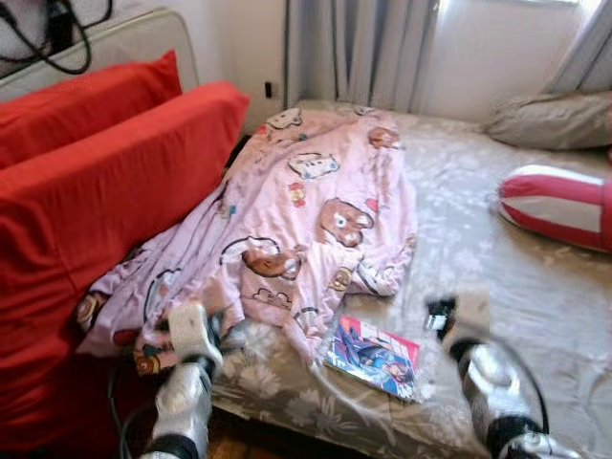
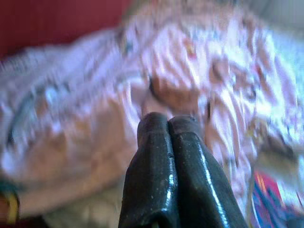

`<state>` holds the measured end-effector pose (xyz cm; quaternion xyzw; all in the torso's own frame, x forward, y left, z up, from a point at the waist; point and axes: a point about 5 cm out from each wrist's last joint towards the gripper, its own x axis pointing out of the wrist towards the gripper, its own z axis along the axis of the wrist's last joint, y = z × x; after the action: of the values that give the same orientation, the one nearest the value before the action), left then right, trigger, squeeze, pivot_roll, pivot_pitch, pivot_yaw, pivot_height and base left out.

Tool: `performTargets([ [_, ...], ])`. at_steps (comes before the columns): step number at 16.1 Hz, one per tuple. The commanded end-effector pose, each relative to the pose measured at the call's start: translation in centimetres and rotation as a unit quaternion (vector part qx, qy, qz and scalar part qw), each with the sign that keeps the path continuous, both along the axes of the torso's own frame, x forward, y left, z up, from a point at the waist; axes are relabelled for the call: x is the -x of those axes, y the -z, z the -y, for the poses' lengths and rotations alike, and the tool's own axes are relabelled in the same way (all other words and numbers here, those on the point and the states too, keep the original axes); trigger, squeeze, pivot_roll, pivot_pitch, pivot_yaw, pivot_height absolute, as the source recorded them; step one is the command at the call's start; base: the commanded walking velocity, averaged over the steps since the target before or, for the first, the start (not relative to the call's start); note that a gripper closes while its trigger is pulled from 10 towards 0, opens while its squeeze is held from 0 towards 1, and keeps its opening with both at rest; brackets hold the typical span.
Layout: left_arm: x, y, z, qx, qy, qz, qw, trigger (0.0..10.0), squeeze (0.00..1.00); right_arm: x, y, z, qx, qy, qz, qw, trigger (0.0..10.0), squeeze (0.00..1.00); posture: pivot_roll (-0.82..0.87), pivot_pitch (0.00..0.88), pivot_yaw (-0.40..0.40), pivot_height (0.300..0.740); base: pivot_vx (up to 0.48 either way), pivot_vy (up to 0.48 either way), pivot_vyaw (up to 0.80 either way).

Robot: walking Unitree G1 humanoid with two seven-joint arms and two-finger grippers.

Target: Clean up the room

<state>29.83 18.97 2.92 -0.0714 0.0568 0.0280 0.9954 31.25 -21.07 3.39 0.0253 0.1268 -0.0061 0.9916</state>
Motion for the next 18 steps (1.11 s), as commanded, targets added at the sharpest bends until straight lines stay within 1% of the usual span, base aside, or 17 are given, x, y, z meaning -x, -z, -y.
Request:
performTargets([
  [1, -0.2, -0.7, -0.1, -0.003, 0.001, 0.026, 1.000, 10.0, 0.00, 0.3, -0.1, 0.4, -0.007, 0.015, 0.015, 1.000, 10.0, 0.00, -0.02, 0.000, -0.044, 0.740, 0.000, 0.000, 0.00],
  [2, -0.1, -1.5, -0.4, -0.015, 0.003, 0.055, 0.998, 10.0, 0.00, 0.2, -0.6, 0.1, -0.004, 0.008, 0.041, 0.999, 10.0, 0.00, -0.01, 0.000, -0.043, 0.740, 0.000, 0.000, 0.00],
  [3, -0.1, -1.8, -0.5, -0.020, 0.004, 0.065, 0.998, 10.0, 0.00, 0.2, -0.7, 0.0, -0.004, 0.005, 0.049, 0.999, 10.0, 0.00, -0.01, 0.000, -0.046, 0.740, 0.000, 0.000, 0.00],
  [4, -0.3, -2.9, -0.7, -0.040, 0.009, 0.093, 0.995, 10.0, 0.00, 0.3, -1.0, -0.2, -0.004, 0.004, 0.065, 0.998, 10.0, 0.00, 0.03, 0.000, -0.034, 0.740, 0.000, 0.000, 0.00],
  [7, -0.1, -4.2, -1.0, -0.049, 0.015, 0.125, 0.991, 10.0, 0.00, 0.9, -1.0, -0.1, -0.005, 0.012, 0.082, 0.997, 10.0, 0.00, 0.03, 0.000, -0.010, 0.740, 0.000, 0.000, 0.00],
  [8, 0.1, -4.6, -0.9, -0.051, 0.017, 0.133, 0.990, 10.0, 0.00, 1.3, -1.0, 0.1, 0.003, 0.007, 0.091, 0.996, 10.0, 0.00, 0.06, 0.000, -0.026, 0.740, 0.000, 0.000, 0.00],
  [9, 0.2, -4.7, -0.9, -0.052, 0.018, 0.136, 0.989, 10.0, 0.00, 1.5, -1.0, 0.1, 0.005, 0.005, 0.093, 0.996, 10.0, 0.00, 0.07, 0.000, -0.030, 0.740, 0.000, 0.000, 0.00],
  [10, 1.0, -5.0, -1.1, -0.053, 0.015, 0.143, 0.988, 10.0, 0.00, 1.8, -1.2, -0.6, 0.002, -0.012, 0.102, 0.995, 10.0, 0.00, 0.07, 0.000, -0.035, 0.740, 0.000, 0.000, 0.00],
  [11, 1.3, -5.2, -1.2, -0.051, 0.008, 0.146, 0.988, 10.0, 0.00, 1.6, -1.3, -0.9, 0.004, -0.022, 0.106, 0.994, 10.0, 0.00, 0.08, 0.000, -0.042, 0.740, 0.000, 0.000, 0.00],
  [13, 1.7, -5.4, -1.0, -0.052, 0.008, 0.146, 0.988, 10.0, 0.00, 1.2, -1.8, -0.8, 0.002, -0.017, 0.114, 0.993, 10.0, 0.00, 0.09, 0.000, -0.042, 0.740, 0.000, 0.000, 0.00],
  [14, 2.0, -5.5, -0.9, -0.050, 0.011, 0.144, 0.988, 10.0, 0.00, 1.1, -2.0, -0.7, 0.003, -0.014, 0.120, 0.993, 10.0, 0.00, 0.06, 0.000, -0.027, 0.740, 0.000, 0.000, 0.00],
  [16, 2.3, -5.5, -0.8, -0.053, 0.019, 0.131, 0.990, 10.0, 0.00, 1.5, -2.1, -0.4, 0.001, -0.005, 0.123, 0.992, 10.0, 0.00, 0.03, 0.000, -0.014, 0.740, 0.000, 0.000, 0.00],
  [18, 2.3, -5.7, -0.7, -0.050, 0.024, 0.128, 0.990, 10.0, 0.00, 1.8, -1.8, -0.3, 0.007, -0.004, 0.120, 0.993, 10.0, 0.00, 0.04, 0.000, -0.016, 0.740, 0.000, 0.000, 0.00],
])
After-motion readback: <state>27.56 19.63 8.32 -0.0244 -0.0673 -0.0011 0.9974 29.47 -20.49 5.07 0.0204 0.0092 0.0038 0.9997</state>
